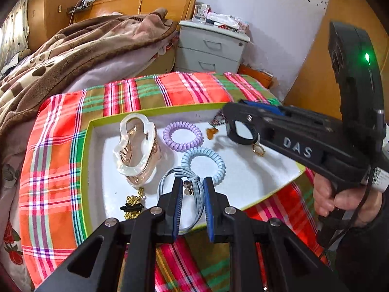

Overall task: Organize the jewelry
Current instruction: 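Carry the bracelet and grey cable tie into the box and open both tools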

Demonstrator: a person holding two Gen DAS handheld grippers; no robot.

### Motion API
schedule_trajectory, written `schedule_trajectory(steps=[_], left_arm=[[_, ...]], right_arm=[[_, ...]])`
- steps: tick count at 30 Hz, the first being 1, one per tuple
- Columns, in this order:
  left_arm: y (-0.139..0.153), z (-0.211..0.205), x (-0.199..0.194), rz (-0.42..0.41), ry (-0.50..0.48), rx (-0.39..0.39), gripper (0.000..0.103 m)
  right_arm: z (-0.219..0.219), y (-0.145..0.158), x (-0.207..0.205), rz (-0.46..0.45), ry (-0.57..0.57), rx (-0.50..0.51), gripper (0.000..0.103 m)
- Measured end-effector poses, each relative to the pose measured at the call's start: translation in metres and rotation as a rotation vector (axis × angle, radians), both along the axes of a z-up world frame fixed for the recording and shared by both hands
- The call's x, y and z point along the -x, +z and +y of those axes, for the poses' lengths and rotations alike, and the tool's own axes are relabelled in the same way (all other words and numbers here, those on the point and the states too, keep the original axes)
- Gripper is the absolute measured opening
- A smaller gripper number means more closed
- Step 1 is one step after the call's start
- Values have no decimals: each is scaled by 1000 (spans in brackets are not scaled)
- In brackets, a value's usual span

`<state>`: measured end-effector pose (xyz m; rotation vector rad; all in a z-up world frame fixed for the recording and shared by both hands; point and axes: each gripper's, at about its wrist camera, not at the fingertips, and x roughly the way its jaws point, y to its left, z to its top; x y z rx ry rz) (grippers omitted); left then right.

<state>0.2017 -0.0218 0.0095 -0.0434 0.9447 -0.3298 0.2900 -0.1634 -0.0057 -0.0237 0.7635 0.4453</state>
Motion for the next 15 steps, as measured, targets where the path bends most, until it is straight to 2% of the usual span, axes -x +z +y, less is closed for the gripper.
schedule_trajectory(steps=[4, 15], left_arm=[[-8, 0, -6, 13, 15, -21, 18], [-23, -3, -10, 68, 0, -6, 18]], right_arm=[[7, -5, -8, 6, 9, -9, 22], [11, -27, -4, 69, 54, 71, 22]])
